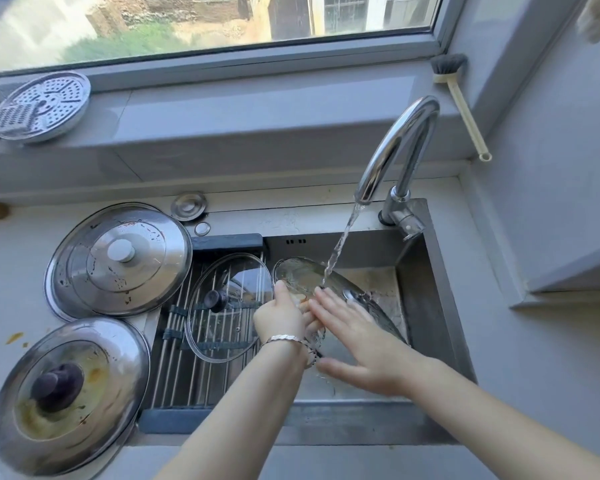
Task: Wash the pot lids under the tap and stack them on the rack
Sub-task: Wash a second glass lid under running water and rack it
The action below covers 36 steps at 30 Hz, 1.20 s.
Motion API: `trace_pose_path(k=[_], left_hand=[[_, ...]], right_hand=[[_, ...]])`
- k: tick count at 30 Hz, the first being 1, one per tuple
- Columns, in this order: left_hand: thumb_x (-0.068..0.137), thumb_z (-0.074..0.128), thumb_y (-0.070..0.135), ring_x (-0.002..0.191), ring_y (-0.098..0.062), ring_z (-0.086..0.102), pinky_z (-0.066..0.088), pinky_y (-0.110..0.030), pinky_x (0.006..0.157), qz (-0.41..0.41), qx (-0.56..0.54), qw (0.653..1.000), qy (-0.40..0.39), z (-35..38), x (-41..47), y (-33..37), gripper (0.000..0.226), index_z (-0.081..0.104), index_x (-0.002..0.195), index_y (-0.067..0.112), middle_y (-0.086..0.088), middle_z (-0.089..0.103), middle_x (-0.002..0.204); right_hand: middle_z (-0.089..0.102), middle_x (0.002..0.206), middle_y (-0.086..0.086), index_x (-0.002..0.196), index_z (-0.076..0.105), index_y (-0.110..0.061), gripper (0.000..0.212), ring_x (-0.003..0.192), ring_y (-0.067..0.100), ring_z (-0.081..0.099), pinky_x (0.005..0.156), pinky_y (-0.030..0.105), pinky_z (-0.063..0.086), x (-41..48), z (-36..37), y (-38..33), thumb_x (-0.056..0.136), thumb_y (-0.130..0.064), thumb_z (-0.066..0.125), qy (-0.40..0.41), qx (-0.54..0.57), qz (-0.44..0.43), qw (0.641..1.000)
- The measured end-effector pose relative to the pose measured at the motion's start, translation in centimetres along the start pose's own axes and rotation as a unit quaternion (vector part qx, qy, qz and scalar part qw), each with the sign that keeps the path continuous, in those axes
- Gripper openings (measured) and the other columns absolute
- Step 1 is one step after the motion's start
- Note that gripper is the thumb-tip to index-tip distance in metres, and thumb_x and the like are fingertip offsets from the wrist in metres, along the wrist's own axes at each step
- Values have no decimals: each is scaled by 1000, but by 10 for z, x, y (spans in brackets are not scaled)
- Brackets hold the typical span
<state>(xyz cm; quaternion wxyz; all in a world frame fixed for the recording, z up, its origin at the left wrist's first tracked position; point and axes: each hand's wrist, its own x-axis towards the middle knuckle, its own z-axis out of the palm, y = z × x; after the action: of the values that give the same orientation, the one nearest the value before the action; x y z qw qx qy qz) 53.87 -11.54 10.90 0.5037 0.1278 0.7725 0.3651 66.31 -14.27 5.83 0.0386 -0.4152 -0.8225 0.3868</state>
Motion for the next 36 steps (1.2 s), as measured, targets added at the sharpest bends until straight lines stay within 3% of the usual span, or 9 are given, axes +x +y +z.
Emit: trace_pose_path(k=[7, 11, 15, 18, 22, 25, 29, 32, 36], left_hand=[[96, 38, 14, 40, -20, 64, 55, -29, 42, -85, -28, 991, -101, 19, -2, 0, 27, 53, 90, -8, -21, 64, 72], [98, 30, 27, 52, -27, 65, 53, -30, 48, -98, 102, 965, -221, 11, -1, 6, 40, 52, 85, -4, -20, 64, 67], [90, 35, 53, 81, -22, 65, 48, -28, 69, 292, 592, 745, -96, -13, 4, 8, 47, 59, 91, 12, -5, 67, 86], [79, 46, 67, 102, -15, 49, 39, -25, 83, 435, 563, 686, -149, -24, 11, 6, 63, 49, 121, 20, 2, 55, 107], [74, 54, 66, 115, -14, 44, 37, -38, 106, 301, 478, 741, -363, -23, 16, -11, 51, 49, 121, 48, -1, 51, 124], [69, 43, 66, 84, -16, 52, 50, -46, 84, 231, 270, 859, -369, -22, 11, -21, 31, 56, 86, 44, 0, 56, 94], [94, 45, 38, 89, -20, 57, 50, -42, 77, 219, 132, 911, -325, -23, 10, -16, 17, 46, 106, 49, -6, 57, 102], [97, 39, 27, 91, -27, 61, 53, -43, 75, 193, 75, 933, -294, -19, 12, -11, 34, 33, 118, 53, -13, 58, 104], [97, 35, 31, 85, -25, 68, 56, -44, 72, 149, 11, 947, -284, -18, 15, -10, 30, 36, 118, 53, -16, 64, 106]], right_hand=[[36, 145, 11, 149, 8, -19, 73, 127, 30, 43, 101, 36, 39, -17, -30, -13, 87, 0, 41, -4, -147, 143, 979], [63, 112, 10, 130, 47, -21, 42, 101, 29, 57, 79, 33, 44, -23, -58, -2, 90, -7, 44, 36, -100, 181, 978], [57, 81, 3, 112, 56, -14, 22, 80, 25, 50, 62, 30, 34, -18, -73, -1, 92, -12, 46, -6, -115, 176, 978], [59, 79, -2, 106, 61, -18, 22, 83, 23, 53, 65, 31, 37, -9, -85, -8, 90, -10, 47, -62, -151, 128, 978], [60, 76, -8, 101, 68, -28, 20, 77, 13, 52, 65, 25, 38, 8, -109, -25, 86, -18, 59, -63, -170, 46, 982], [55, 64, -12, 86, 73, -26, 10, 68, 8, 49, 65, 22, 39, 23, -116, -24, 77, -23, 69, 21, -156, 1, 988], [71, 94, -7, 95, 71, -22, 28, 93, 14, 63, 98, 36, 41, 39, -88, 5, 68, -30, 72, 262, -104, -62, 957], [34, 150, -1, 141, 38, -20, 59, 140, 12, 24, 116, 33, 15, 49, -51, 14, 88, -33, 61, 333, 103, 87, 933], [-9, 157, -9, 149, 0, -20, 71, 141, 2, -13, 120, 39, -1, 67, -6, 13, 93, -53, 27, 304, 195, 190, 913]])
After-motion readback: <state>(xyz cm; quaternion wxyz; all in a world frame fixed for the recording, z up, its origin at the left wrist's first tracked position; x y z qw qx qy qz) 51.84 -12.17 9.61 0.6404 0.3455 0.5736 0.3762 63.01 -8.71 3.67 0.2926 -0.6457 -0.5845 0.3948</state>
